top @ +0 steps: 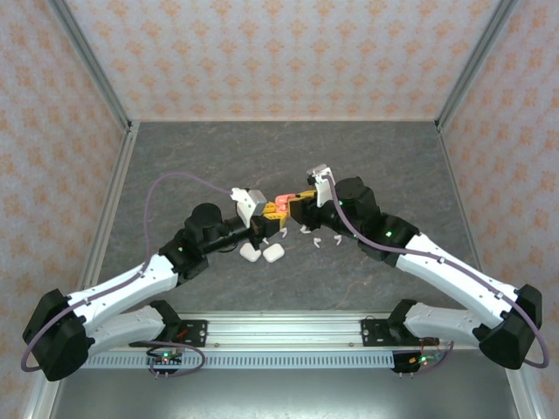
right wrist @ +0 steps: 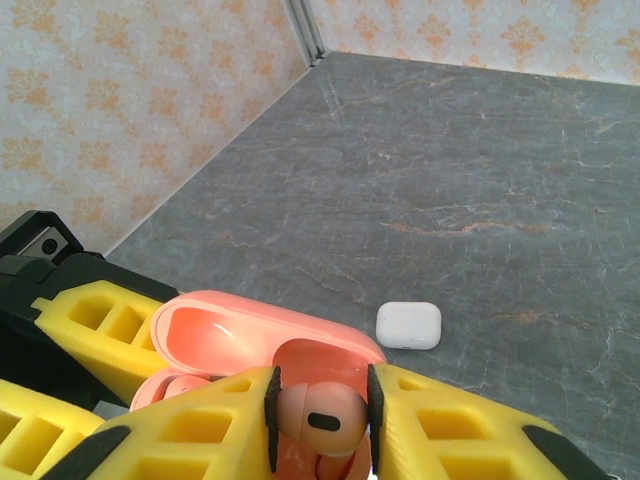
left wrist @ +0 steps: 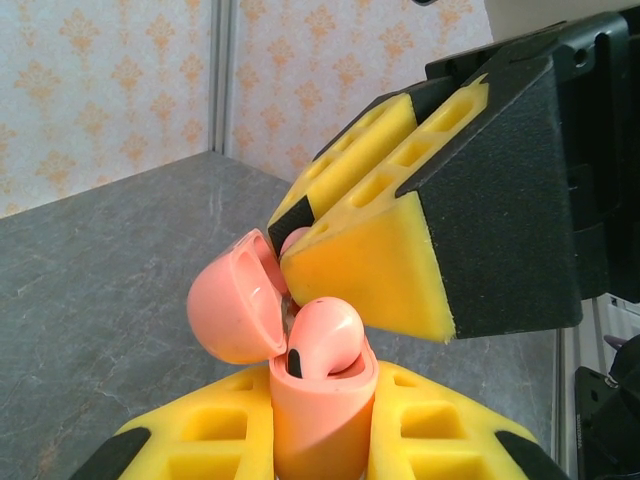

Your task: Insert the wireless bluetooth earbuds into the charging case

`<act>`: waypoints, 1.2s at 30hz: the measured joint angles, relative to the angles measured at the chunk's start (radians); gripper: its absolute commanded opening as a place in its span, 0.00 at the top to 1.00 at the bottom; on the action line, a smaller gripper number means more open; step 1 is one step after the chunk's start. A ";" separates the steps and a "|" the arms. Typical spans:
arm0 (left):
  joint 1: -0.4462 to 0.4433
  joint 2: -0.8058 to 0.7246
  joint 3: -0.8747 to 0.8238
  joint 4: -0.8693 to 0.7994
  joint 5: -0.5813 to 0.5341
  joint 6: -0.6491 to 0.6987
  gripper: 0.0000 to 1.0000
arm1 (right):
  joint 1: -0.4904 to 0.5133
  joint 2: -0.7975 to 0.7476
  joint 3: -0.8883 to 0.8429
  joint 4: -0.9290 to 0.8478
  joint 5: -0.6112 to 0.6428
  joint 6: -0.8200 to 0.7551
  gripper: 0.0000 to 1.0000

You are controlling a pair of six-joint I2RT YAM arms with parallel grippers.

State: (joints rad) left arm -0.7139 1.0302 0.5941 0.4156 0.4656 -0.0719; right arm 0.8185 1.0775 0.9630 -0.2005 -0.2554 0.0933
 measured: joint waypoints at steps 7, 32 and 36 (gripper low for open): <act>0.000 0.005 0.000 0.000 -0.002 0.000 1.00 | 0.000 0.006 0.010 -0.024 0.000 0.003 0.70; 0.000 0.007 0.000 0.027 -0.002 0.000 1.00 | 0.001 0.008 0.069 -0.087 -0.006 0.035 0.55; 0.000 0.007 0.000 0.029 -0.002 0.000 1.00 | 0.002 0.007 0.100 -0.100 0.000 0.035 0.50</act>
State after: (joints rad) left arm -0.7139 1.0374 0.5945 0.4450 0.4633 -0.0715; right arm 0.8204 1.0847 1.0634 -0.3000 -0.2550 0.1280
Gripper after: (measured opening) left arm 0.191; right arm 0.477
